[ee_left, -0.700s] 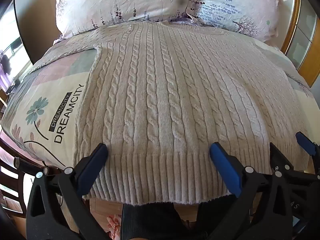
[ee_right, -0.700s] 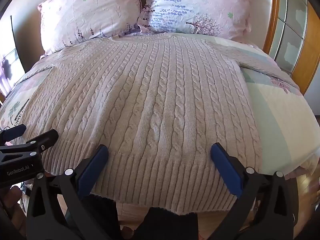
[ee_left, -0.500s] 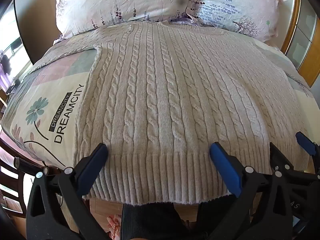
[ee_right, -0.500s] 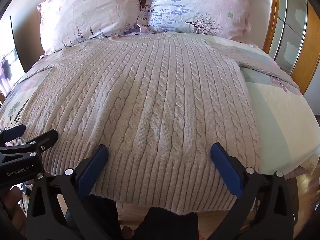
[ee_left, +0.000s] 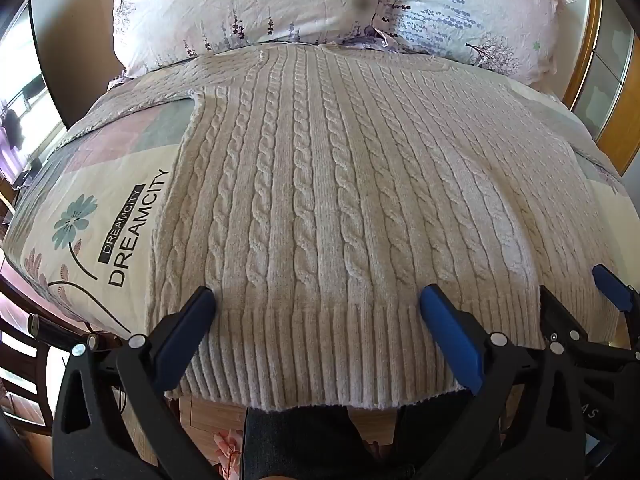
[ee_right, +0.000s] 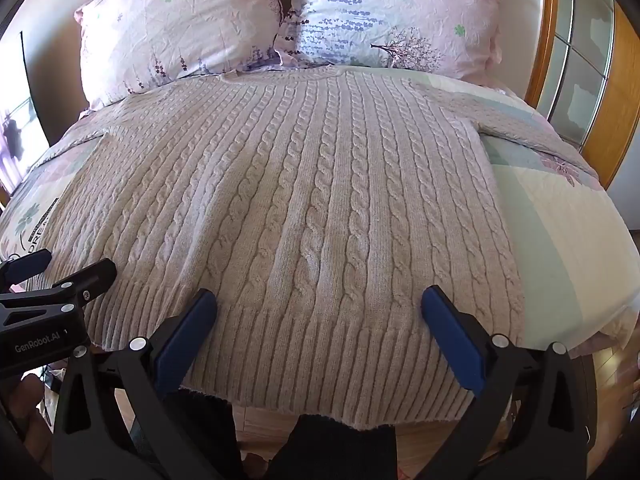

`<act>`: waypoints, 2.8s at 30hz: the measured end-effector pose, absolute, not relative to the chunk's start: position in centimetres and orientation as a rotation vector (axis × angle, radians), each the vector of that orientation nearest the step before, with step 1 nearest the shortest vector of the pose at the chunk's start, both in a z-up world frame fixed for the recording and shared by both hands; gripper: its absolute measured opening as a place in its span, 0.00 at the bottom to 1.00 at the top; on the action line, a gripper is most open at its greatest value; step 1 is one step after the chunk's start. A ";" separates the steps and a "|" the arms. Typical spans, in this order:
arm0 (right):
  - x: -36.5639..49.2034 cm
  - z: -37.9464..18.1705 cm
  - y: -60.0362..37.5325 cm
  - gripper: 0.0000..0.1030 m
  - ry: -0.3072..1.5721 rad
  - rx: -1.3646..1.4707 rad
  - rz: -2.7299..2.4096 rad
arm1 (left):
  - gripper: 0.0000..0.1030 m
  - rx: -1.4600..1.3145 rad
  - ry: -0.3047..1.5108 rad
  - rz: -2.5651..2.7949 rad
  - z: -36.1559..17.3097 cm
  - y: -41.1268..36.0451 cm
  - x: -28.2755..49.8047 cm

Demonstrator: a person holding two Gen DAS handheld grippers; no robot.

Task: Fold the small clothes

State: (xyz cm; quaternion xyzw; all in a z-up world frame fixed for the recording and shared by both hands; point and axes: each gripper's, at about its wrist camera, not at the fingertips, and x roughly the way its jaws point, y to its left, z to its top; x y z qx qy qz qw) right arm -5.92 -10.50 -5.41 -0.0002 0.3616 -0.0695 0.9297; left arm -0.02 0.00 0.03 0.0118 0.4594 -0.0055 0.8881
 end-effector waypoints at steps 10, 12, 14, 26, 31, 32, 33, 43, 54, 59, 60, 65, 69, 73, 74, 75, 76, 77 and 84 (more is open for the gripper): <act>-5.9 -5.4 -10.5 0.99 0.740 0.000 -0.143 | 0.98 0.025 0.954 -0.011 0.0 0.0 0.0; -5.9 -5.4 -10.5 0.99 0.739 0.000 -0.143 | 0.98 0.026 0.953 -0.011 0.0 0.0 0.0; -5.9 -5.4 -10.5 0.99 0.739 0.000 -0.143 | 0.98 0.026 0.953 -0.011 0.0 0.0 0.0; -6.0 -5.4 -10.5 0.99 0.738 -0.001 -0.143 | 0.98 0.026 0.952 -0.011 0.0 0.0 0.0; -6.0 -5.4 -10.5 0.99 0.737 -0.001 -0.143 | 0.98 0.027 0.952 -0.011 0.0 0.0 0.0; -6.0 -5.4 -10.5 0.99 0.737 0.000 -0.143 | 0.98 0.027 0.952 -0.011 0.0 0.0 0.0; -6.0 -5.4 -10.5 0.99 0.737 -0.001 -0.143 | 0.98 0.027 0.951 -0.011 0.0 0.0 0.0; -6.0 -5.4 -10.6 0.99 0.736 -0.001 -0.143 | 0.98 0.027 0.951 -0.010 0.0 0.0 0.0; -6.0 -5.4 -10.6 0.99 0.735 -0.001 -0.143 | 0.98 0.027 0.951 -0.010 0.0 0.0 0.0; -6.0 -5.4 -10.5 0.99 0.732 -0.002 -0.142 | 0.98 0.027 0.952 -0.010 0.0 0.0 0.0; -5.9 -5.4 -10.4 0.99 0.730 -0.002 -0.142 | 0.98 0.027 0.953 -0.010 0.0 0.0 0.0; -6.1 -5.6 -10.3 0.99 0.704 -0.007 -0.136 | 0.98 0.027 0.961 -0.011 0.2 0.0 -0.1; -6.5 -5.5 -10.7 0.99 0.673 -0.025 -0.105 | 0.98 0.030 0.966 -0.013 0.3 -0.2 0.3; -5.6 -2.9 -14.6 0.99 0.623 0.053 -0.062 | 0.98 0.043 0.971 -0.037 0.2 0.2 0.5; -5.4 -1.3 -17.2 0.99 0.567 0.101 -0.097 | 0.98 0.056 0.980 -0.053 0.3 0.2 0.7; -5.2 -0.1 -19.2 0.99 0.530 0.136 -0.134 | 0.98 0.068 0.988 -0.069 0.4 0.3 0.9; -4.6 1.7 -23.3 0.99 0.482 0.211 -0.210 | 0.98 0.065 0.984 -0.079 0.8 0.6 1.2; -4.1 2.7 -26.3 0.99 0.457 0.276 -0.251 | 0.98 0.050 0.961 -0.078 1.3 1.1 1.6; 1.2 2.0 -50.2 0.66 0.445 0.941 -0.482 | 0.98 -0.116 0.856 -0.074 4.4 7.9 6.5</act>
